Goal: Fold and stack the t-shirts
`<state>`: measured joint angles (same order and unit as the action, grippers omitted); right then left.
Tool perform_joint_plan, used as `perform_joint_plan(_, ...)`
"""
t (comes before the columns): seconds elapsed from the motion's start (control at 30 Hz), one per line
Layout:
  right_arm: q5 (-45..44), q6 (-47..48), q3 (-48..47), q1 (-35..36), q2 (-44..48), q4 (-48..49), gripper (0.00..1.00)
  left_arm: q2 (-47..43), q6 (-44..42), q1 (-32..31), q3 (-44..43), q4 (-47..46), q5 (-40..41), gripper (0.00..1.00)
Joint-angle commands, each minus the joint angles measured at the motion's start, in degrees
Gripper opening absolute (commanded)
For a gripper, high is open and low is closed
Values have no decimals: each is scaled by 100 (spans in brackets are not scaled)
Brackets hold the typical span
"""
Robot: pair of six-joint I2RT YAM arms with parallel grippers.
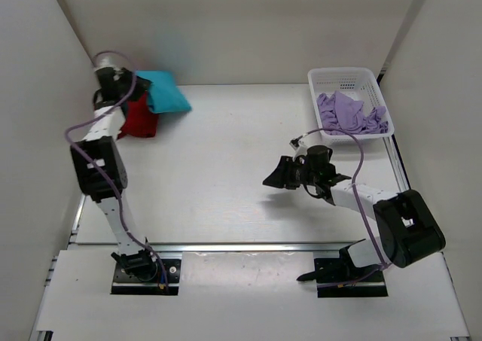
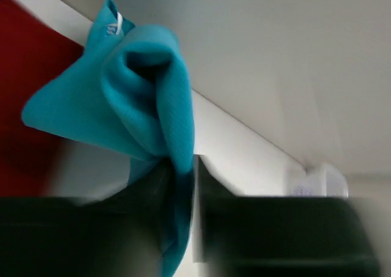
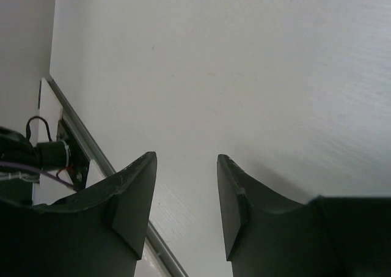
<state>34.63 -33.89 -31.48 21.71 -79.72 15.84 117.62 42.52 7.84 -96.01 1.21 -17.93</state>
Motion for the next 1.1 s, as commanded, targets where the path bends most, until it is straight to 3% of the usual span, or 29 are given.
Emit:
perform_joint_plan(0.0, 123, 22, 64, 394, 71, 412, 43, -600, 465, 894, 930, -356, -60, 64)
perform_joint_plan(0.03, 70, 58, 55, 595, 19, 377, 45, -757, 728, 1156, 1509, -855, -366, 98)
perform_joint_plan(0.17, 26, 76, 151, 931, -96, 385, 49, -1065, 1084, 1659, 2647, -1606, -641, 99)
perform_joint_plan(0.43, -562, 268, 345, 896, 702, -133, 57, -2365, 714, 1484, 4150, -1580, -386, 99)
perform_joint_plan(0.5, -817, 434, 162, 782, 975, -500, 48, -2699, 591, 1012, 4423, -1563, -255, 99)
perform_joint_plan(0.57, -1290, 558, -189, 659, 1134, -808, 19, -3067, 415, 442, 4721, -1580, -132, 99)
perform_joint_plan(0.63, -1476, 769, -777, 265, 1091, -1038, 0, -3542, 362, -297, 4915, -1563, 35, 99)
perform_joint_plan(0.83, -2135, 963, -2465, -1483, 134, -2014, 0, -4265, -674, -3697, 5162, -1520, 1273, 99)
perform_joint_plan(0.93, -2189, 805, -3098, -2143, -463, -2102, 0, -4108, -1324, -4132, 5084, -1055, 1581, 99)
perform_joint_plan(1.07, -2451, 1103, -3934, -2637, -1482, -2471, 1, -4072, -1440, -3755, 5512, -1499, 2188, 98)
